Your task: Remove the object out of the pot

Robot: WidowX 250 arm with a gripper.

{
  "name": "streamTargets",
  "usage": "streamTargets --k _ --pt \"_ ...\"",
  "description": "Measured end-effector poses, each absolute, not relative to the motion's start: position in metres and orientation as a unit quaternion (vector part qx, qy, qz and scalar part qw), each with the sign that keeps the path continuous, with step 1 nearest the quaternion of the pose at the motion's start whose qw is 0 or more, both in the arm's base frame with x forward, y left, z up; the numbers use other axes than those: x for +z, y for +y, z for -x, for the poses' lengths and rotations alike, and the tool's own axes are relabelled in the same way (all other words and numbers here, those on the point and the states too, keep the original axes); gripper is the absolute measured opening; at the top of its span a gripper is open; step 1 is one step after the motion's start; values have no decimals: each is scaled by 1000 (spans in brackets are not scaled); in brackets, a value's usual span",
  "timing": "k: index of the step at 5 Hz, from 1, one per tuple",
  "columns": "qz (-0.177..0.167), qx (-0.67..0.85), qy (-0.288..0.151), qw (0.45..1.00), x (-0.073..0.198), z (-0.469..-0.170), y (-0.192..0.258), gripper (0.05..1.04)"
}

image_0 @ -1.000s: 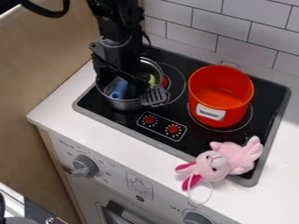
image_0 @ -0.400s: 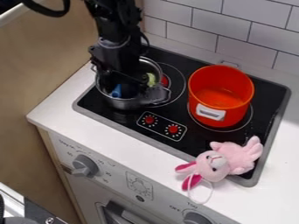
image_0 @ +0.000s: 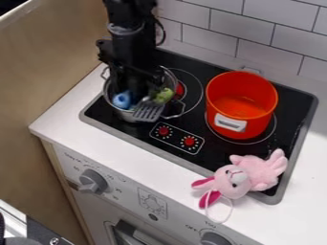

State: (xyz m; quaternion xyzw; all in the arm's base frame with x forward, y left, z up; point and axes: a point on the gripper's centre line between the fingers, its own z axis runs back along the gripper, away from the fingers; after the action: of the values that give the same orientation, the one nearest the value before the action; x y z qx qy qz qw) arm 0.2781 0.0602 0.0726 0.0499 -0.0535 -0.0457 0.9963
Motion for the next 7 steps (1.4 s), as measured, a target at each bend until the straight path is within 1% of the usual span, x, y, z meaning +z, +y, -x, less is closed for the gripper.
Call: streamTargets --k 2,3,4,5,6,7 --pt "-64 -39 -36 997 99 -277 62 302" --pt "-81 -35 -20 996 121 -272 59 302" --pt "-95 -25 -1 995 137 -261 44 302" --pt "-108 -13 14 994 148 -249 23 302" --pt "-114 -7 5 993 155 -239 3 302" --pt "-118 9 7 993 149 -225 -21 301"
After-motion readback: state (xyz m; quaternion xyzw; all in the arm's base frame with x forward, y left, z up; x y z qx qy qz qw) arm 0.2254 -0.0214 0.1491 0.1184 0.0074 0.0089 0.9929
